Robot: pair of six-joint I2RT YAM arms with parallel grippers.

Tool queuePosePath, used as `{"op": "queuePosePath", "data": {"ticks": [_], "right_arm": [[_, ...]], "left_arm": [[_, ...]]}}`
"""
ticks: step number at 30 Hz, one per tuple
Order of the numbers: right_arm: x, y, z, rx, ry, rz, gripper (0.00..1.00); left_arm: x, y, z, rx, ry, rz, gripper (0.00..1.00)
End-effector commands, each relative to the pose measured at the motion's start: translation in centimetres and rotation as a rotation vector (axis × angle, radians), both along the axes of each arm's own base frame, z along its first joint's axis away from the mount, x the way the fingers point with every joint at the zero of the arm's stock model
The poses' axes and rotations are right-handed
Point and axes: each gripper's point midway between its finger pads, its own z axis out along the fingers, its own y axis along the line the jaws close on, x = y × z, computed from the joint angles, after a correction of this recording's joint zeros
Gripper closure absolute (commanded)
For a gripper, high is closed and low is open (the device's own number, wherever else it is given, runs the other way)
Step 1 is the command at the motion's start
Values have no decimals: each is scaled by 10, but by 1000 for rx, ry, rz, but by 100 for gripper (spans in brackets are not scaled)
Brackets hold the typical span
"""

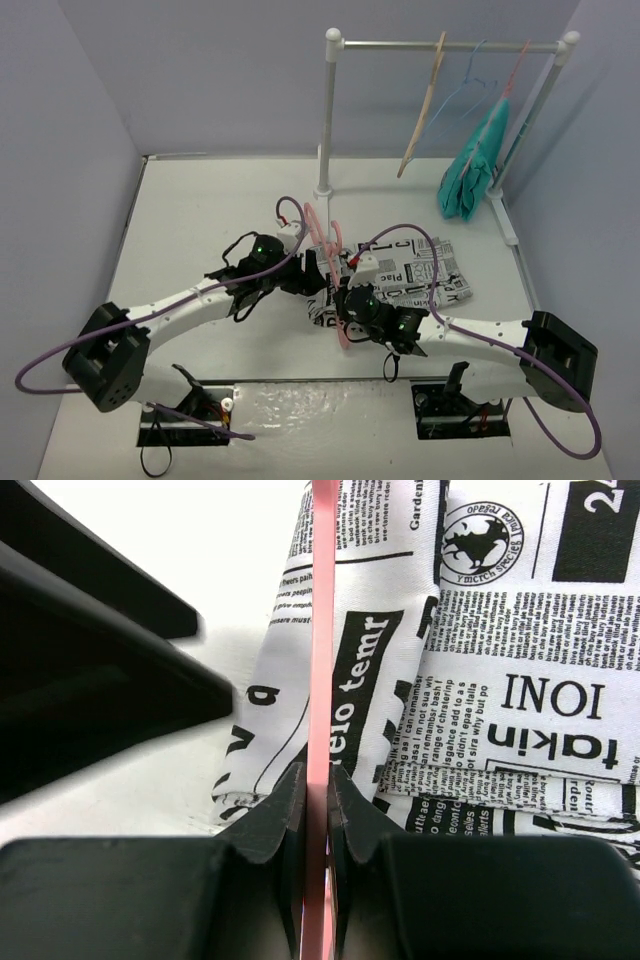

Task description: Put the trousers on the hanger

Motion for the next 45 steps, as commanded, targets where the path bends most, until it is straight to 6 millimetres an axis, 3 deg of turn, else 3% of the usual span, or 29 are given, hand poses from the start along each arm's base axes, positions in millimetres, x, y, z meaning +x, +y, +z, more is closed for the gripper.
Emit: {"op": "queuePosePath", "data": {"ticks": [1,7,10,17,27,45], "right_arm": [[-1,14,16,46,-14,34,100],[-1,16,19,36,-18,49,100],[-1,18,20,40,-17,58,100],[-2,25,24,45,-14,82,100],[-4,30,25,58,-4,101,100],[-4,30,20,56,4,96,100]], "left_arm": [[21,22,41,2,-166,-24,43],[38,20,78,9,-397,-153,40],[47,18,94,30,-494,-177,33],[54,2,118,11,-628,-286,27],[63,-12,107,-18,-700,-425,26],[76,-23,94,-79,-689,-429,27]]}}
